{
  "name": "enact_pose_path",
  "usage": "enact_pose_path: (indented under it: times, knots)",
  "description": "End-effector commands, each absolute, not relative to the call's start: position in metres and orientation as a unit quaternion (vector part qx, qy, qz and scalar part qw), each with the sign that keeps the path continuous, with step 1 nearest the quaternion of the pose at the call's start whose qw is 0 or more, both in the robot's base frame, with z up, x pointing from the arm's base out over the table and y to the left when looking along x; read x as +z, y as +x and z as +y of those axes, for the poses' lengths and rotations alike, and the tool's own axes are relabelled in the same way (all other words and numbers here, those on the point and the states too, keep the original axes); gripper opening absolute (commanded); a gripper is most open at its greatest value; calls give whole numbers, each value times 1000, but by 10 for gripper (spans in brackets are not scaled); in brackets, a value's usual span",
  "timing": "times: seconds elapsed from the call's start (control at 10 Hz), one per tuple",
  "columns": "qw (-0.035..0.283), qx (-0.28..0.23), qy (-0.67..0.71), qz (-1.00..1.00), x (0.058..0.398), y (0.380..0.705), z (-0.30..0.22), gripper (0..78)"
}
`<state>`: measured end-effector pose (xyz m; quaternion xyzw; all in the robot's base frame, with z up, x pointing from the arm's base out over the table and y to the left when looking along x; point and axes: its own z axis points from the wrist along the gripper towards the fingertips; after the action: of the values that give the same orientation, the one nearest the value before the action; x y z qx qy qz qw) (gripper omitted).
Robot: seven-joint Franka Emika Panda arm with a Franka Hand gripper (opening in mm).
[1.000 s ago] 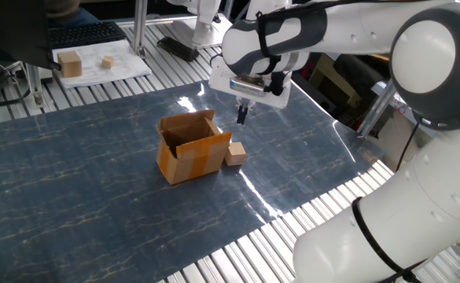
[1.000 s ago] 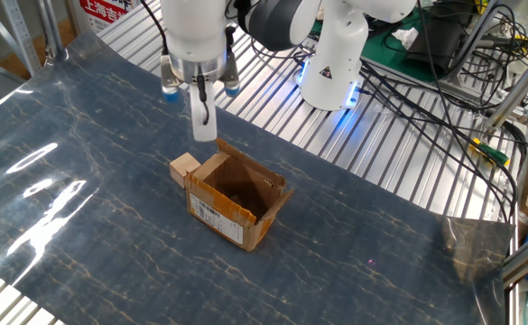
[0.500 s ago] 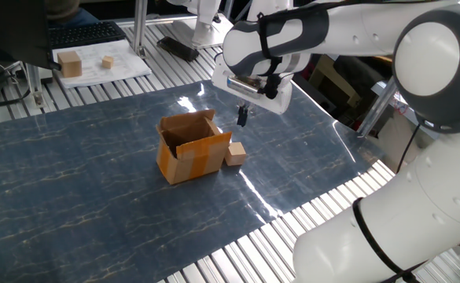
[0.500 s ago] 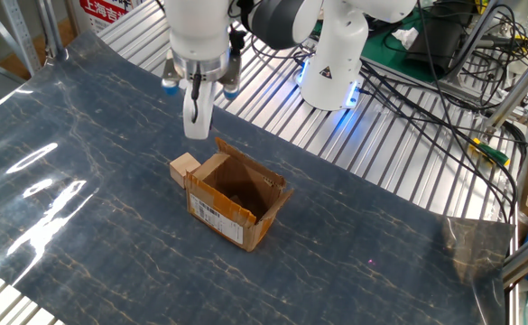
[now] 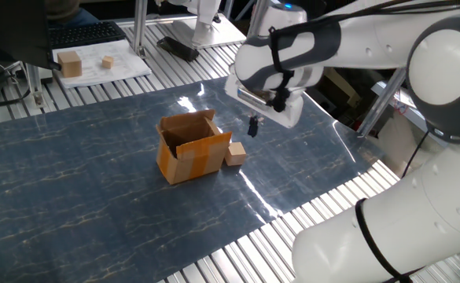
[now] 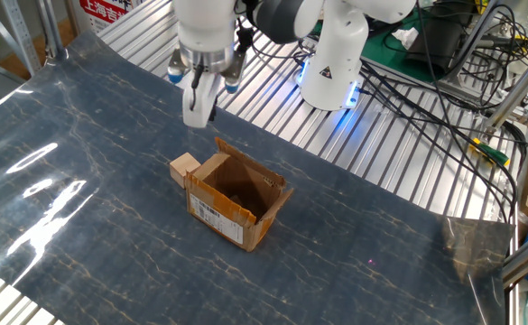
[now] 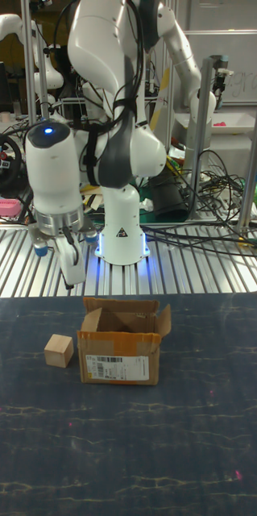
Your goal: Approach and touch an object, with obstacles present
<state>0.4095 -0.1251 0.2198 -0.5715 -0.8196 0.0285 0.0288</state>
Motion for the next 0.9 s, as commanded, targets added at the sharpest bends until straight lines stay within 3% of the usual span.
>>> enact_pose_path:
  times: [0.1,0.9]
  knots:
    - [23,20,-589,-808,210,404,-135,0]
    - [3,-3,-602,-799,170,396,-151,0]
